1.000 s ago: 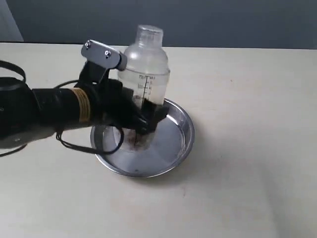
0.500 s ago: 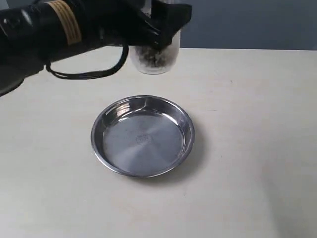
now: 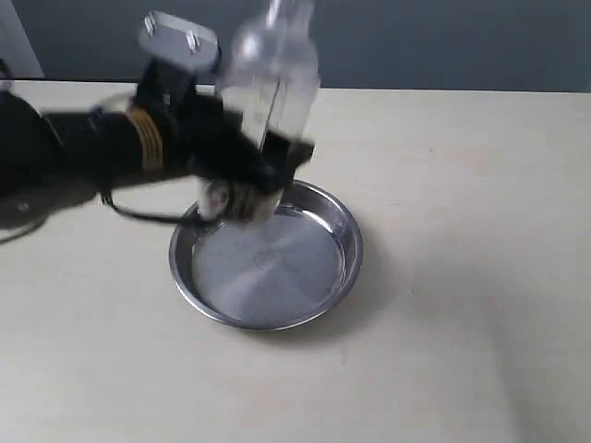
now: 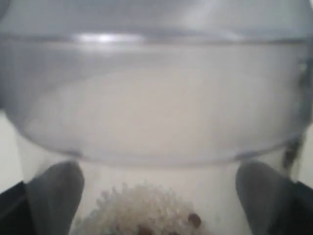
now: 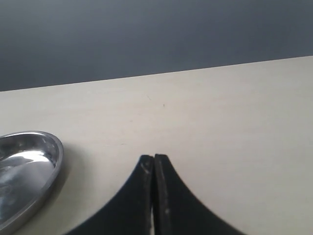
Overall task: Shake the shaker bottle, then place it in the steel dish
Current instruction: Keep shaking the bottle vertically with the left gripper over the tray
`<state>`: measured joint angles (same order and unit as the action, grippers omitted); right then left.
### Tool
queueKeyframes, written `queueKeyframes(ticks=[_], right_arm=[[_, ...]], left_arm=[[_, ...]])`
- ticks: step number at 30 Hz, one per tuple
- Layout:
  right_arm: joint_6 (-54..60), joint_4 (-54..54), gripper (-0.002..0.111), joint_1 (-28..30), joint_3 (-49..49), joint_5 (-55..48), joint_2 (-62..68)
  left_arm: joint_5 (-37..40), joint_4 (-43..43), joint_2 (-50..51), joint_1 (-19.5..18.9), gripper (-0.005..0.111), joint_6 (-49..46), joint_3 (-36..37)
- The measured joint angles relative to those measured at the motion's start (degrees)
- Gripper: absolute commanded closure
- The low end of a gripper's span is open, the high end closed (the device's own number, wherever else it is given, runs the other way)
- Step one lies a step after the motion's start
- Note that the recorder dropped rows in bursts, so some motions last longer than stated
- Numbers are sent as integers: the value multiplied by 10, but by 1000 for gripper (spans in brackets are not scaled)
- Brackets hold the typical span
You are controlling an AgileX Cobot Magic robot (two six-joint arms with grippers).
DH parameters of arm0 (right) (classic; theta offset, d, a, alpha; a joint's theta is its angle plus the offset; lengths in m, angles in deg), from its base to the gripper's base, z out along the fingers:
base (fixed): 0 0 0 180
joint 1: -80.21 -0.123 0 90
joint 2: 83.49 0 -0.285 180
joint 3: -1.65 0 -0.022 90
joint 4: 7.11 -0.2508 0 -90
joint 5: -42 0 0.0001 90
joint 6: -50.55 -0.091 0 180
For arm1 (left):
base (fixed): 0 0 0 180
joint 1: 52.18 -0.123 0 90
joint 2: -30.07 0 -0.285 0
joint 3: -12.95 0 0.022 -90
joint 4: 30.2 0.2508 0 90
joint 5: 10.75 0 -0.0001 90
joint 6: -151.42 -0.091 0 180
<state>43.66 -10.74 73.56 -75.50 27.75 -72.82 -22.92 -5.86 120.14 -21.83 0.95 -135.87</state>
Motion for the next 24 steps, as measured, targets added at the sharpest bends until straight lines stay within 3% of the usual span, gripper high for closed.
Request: queueKeyframes(ticks=[4,7,13,21,24], right_arm=[[0,0,109,0,0,0,0],[0,0,109,0,0,0,0],[0,0,109,0,0,0,0],[0,0,109,0,0,0,0],[0,0,109,0,0,0,0]], left_arm=[[-45,-2,-8,5,106,3,21],[-15,8,24,5,106,10,55],[-45,16,-47,5,106,10,10],[27,4,27,-2,106,-7,86],[11,-118,17,-58,106,-110,69]])
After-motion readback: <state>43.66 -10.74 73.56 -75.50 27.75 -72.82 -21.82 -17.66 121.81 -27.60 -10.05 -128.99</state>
